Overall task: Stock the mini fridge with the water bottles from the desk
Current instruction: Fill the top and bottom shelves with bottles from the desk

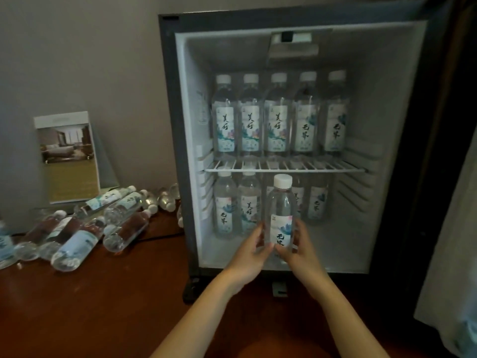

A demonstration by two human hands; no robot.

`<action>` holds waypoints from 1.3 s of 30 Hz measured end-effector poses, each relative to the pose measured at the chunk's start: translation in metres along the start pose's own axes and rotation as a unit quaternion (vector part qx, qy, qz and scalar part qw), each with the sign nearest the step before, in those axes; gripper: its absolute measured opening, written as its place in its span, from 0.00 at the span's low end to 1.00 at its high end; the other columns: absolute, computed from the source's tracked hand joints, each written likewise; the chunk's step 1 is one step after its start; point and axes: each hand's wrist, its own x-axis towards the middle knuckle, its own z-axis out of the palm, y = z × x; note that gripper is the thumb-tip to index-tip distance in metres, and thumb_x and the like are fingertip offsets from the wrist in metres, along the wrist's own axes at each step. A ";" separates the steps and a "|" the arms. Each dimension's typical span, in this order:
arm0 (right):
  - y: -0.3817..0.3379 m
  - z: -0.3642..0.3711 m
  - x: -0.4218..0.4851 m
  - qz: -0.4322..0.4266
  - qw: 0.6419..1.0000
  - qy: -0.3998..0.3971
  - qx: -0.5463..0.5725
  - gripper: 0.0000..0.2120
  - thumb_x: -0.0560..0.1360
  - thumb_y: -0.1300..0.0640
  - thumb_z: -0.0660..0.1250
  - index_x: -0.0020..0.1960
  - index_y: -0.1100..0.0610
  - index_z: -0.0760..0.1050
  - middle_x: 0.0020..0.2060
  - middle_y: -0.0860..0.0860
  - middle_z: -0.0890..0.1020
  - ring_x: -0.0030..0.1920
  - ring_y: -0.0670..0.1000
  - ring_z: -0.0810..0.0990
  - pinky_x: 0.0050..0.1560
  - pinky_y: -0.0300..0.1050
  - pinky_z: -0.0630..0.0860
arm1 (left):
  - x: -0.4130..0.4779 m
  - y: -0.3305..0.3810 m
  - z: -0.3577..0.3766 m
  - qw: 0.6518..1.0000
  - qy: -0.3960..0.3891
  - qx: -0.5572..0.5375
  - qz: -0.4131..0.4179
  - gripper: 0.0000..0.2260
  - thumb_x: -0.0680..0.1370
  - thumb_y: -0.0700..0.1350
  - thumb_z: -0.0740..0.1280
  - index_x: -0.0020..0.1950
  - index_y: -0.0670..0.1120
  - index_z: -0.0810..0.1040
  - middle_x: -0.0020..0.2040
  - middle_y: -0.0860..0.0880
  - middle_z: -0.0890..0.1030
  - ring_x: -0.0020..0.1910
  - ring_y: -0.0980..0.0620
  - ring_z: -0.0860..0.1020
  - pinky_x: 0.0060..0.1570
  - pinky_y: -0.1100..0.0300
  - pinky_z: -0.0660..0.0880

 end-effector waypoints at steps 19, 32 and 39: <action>0.044 -0.008 0.079 0.026 0.999 -0.012 -0.031 0.26 0.76 0.67 0.61 0.70 0.56 0.56 0.58 0.49 0.72 0.61 0.50 0.73 0.59 0.41 0.69 | 0.063 -0.038 0.013 0.965 0.198 0.172 0.010 0.19 0.78 0.38 0.63 0.69 0.45 0.69 0.63 0.46 0.76 0.57 0.53 0.76 0.55 0.65 0.70; 0.038 -0.003 0.093 0.026 0.997 -0.022 -0.074 0.27 0.77 0.68 0.61 0.72 0.57 0.56 0.61 0.50 0.69 0.61 0.46 0.67 0.61 0.39 0.64 | 0.059 -0.034 -0.001 0.969 0.170 0.180 -0.008 0.18 0.77 0.34 0.62 0.67 0.45 0.69 0.60 0.45 0.76 0.58 0.50 0.75 0.58 0.63 0.70; 0.031 0.003 0.072 0.045 0.980 0.127 -0.145 0.22 0.74 0.61 0.68 0.65 0.60 0.66 0.57 0.55 0.77 0.58 0.55 0.76 0.51 0.39 0.68 | 0.042 -0.023 -0.008 0.973 0.163 0.162 0.011 0.17 0.77 0.34 0.63 0.65 0.45 0.71 0.54 0.49 0.76 0.53 0.55 0.75 0.49 0.75 0.68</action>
